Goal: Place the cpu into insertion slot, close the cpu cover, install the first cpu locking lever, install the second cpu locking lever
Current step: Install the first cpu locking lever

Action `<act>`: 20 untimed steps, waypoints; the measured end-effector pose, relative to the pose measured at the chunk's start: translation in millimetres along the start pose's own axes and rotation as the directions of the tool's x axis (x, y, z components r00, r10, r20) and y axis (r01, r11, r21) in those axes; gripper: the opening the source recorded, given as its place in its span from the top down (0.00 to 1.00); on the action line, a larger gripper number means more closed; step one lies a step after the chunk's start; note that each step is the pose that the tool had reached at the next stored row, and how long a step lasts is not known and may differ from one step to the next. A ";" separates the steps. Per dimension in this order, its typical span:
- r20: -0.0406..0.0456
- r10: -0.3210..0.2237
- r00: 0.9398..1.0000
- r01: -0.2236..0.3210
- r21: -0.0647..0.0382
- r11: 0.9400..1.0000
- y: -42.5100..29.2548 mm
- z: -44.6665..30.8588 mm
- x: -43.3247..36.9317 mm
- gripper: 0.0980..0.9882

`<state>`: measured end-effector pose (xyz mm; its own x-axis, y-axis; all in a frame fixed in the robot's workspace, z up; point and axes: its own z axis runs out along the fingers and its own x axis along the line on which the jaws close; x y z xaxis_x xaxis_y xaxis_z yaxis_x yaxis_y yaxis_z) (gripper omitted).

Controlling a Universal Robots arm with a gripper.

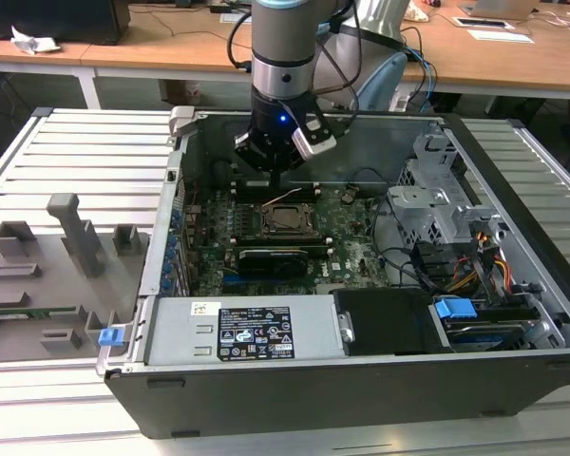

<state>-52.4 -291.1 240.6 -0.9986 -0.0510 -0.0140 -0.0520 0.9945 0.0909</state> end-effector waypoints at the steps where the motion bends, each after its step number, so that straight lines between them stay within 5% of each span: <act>1: 0.000 0.000 1.000 0.000 0.000 1.000 -0.1 0.5 -0.9 0.99; 20: -0.002 -0.020 1.000 0.020 0.000 1.000 -1.3 11.2 -5.5 0.99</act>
<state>-46.7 -291.2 229.5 -0.9973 -0.0714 -0.0141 -0.0724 0.9932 0.0909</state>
